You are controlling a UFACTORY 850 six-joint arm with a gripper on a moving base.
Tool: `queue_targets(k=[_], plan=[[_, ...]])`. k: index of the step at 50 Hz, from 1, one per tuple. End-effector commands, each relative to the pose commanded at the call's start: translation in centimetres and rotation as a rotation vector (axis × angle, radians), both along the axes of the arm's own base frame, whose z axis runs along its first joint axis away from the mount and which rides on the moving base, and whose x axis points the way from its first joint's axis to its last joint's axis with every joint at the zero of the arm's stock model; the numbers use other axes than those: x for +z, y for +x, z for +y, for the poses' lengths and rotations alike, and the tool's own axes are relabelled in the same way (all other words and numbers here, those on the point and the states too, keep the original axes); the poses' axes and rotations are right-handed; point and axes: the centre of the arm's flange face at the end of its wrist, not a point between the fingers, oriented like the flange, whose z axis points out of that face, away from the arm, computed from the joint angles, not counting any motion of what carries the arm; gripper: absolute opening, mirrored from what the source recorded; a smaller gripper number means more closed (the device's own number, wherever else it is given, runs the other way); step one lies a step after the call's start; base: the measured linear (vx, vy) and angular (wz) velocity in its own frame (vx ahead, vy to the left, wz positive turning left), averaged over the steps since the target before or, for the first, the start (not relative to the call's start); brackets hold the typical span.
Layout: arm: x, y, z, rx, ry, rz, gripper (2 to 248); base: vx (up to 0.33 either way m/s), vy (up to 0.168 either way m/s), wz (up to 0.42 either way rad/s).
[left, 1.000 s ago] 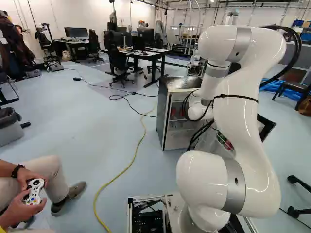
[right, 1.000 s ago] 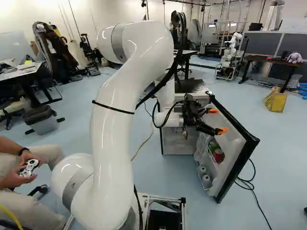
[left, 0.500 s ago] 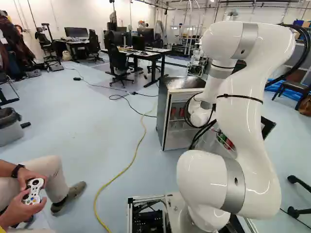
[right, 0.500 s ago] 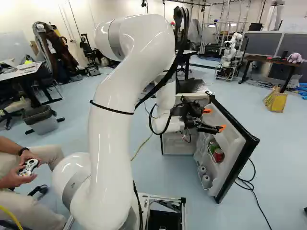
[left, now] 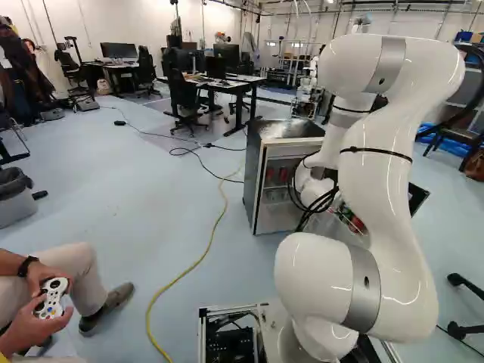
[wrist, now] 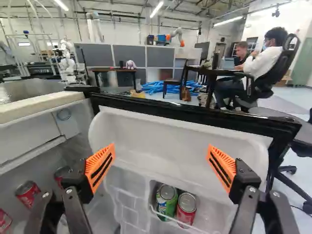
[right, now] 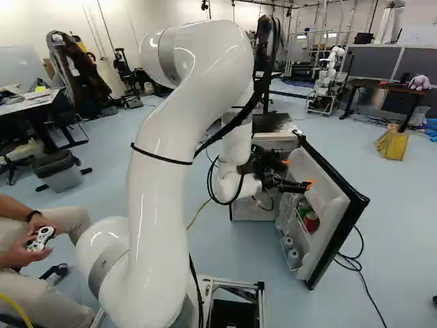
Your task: Grab a drink from the fridge
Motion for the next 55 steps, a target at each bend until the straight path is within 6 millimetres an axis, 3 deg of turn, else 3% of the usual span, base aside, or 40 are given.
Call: queue_targets(k=[27,55], plan=[[-2.4,-2.3,1.2,0.227,0.067,0.067,247,0.0,0.0,0.0],[-5.5,-1.0,3.2,0.513,0.13,0.091,247,0.0,0.0,0.0]])
